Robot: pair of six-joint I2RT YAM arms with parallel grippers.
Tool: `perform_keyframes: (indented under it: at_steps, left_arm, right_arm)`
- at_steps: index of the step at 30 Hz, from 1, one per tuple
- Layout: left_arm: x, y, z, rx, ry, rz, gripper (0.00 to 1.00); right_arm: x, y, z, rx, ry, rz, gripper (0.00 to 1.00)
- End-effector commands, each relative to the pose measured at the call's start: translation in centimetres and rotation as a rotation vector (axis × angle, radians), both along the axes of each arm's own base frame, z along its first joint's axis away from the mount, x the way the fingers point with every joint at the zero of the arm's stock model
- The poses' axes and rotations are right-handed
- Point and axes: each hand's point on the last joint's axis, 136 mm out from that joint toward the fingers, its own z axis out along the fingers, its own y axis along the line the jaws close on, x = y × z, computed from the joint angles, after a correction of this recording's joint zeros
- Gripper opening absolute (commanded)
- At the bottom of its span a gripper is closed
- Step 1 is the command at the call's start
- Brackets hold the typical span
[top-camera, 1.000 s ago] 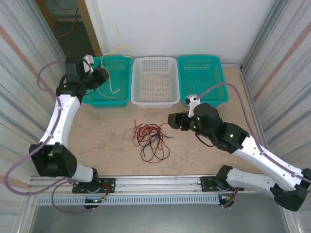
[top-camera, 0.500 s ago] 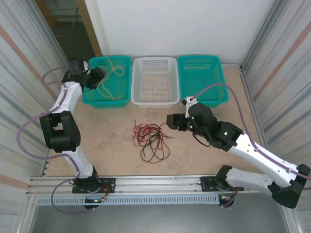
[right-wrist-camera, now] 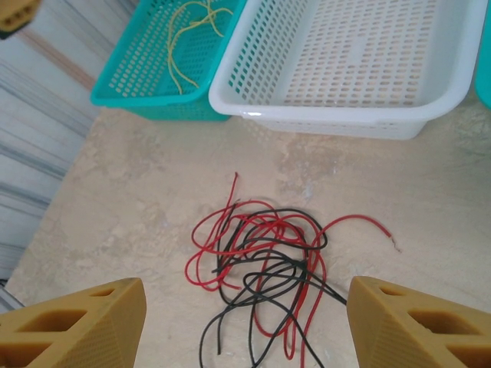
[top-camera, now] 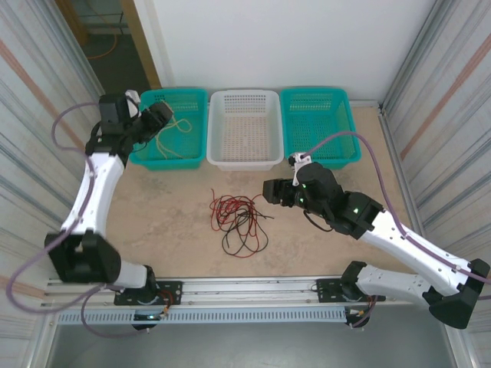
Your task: Untangle the cables
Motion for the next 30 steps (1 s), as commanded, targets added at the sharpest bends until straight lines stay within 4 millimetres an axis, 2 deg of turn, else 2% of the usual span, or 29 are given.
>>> perform_keyframes:
  at_steps: [1,4,7,11,14,16,20,25,30]
  left_arm:
    - [-3.9,-2.0,-0.6,0.076,-0.008,-0.079,0.69]
    - [-7.6,-5.2,-1.4,0.130,-0.002,-0.206,0.70]
    - [-11.0,-7.7,-3.6,0.178,0.031,-0.313,0.68]
    - [-14.9,-10.0,-9.2,0.171,0.138,-0.409,0.68]
    - [-17.1,-11.4,-13.7,0.188,0.247,-0.471,0.60]
    - [-18.0,-11.7,-16.2,0.200,0.315,-0.479,0.58]
    - [-18.9,-12.7,-18.9,0.192,0.402,-0.507,0.52]
    - [-18.8,-13.3,-19.6,0.210,0.410,-0.521,0.53]
    - [-19.0,-13.7,-20.5,0.178,0.442,-0.517,0.52]
  right_arm:
    - [0.8,-0.3,-0.4,-0.012,0.041,-0.063,0.69]
    - [0.8,0.0,-2.0,-0.037,0.098,-0.071,0.69]
    - [0.6,0.7,-3.5,-0.022,0.143,-0.063,0.69]
    - [0.3,1.2,-6.3,0.002,0.217,-0.085,0.71]
    - [0.2,1.3,-8.8,-0.027,0.279,-0.104,0.69]
    - [0.1,1.3,-10.5,-0.053,0.313,-0.117,0.69]
    - [0.0,1.9,-13.5,-0.114,0.391,-0.109,0.64]
    - [-0.2,3.1,-15.8,-0.181,0.439,-0.073,0.60]
    - [-1.0,5.2,-16.5,-0.283,0.428,0.013,0.55]
